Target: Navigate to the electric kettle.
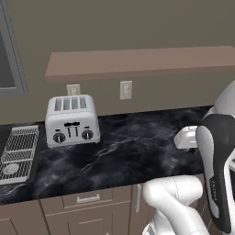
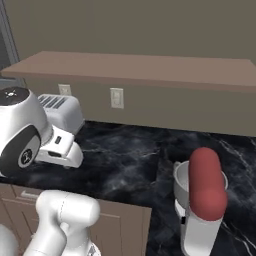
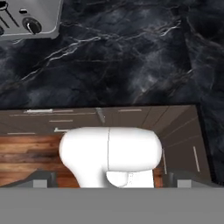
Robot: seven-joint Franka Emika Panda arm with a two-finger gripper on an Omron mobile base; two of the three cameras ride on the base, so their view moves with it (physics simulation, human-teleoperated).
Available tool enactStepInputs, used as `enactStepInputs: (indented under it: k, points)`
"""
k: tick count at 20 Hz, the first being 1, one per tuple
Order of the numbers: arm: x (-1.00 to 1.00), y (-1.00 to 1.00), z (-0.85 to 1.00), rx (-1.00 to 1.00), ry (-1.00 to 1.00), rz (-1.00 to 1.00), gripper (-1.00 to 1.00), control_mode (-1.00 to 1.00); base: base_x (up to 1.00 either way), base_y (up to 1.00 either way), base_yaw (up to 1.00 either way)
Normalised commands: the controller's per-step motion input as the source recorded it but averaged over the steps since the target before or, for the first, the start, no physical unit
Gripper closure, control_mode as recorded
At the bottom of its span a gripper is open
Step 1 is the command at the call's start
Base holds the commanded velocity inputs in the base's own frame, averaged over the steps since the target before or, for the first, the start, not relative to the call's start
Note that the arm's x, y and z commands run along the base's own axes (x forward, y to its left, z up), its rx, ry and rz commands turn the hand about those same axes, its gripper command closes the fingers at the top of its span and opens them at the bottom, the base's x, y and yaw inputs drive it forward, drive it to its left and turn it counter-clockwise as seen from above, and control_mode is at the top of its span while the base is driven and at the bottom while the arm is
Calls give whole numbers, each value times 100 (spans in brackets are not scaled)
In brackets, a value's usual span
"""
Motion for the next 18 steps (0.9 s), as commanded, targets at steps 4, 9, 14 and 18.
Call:
enactStepInputs:
  k: [4, 9, 14, 18]
  points:
    - [0, 0, 0, 0, 0, 0, -100, 100, -48, 98, 32]
    - [0, 0, 0, 0, 0, 0, -100, 100, -52, 92, 75]
    - [0, 0, 0, 0, 0, 0, -100, 100, -36, 50, 99]
    - [0, 0, 0, 0, 0, 0, -100, 100, -31, 35, 100]
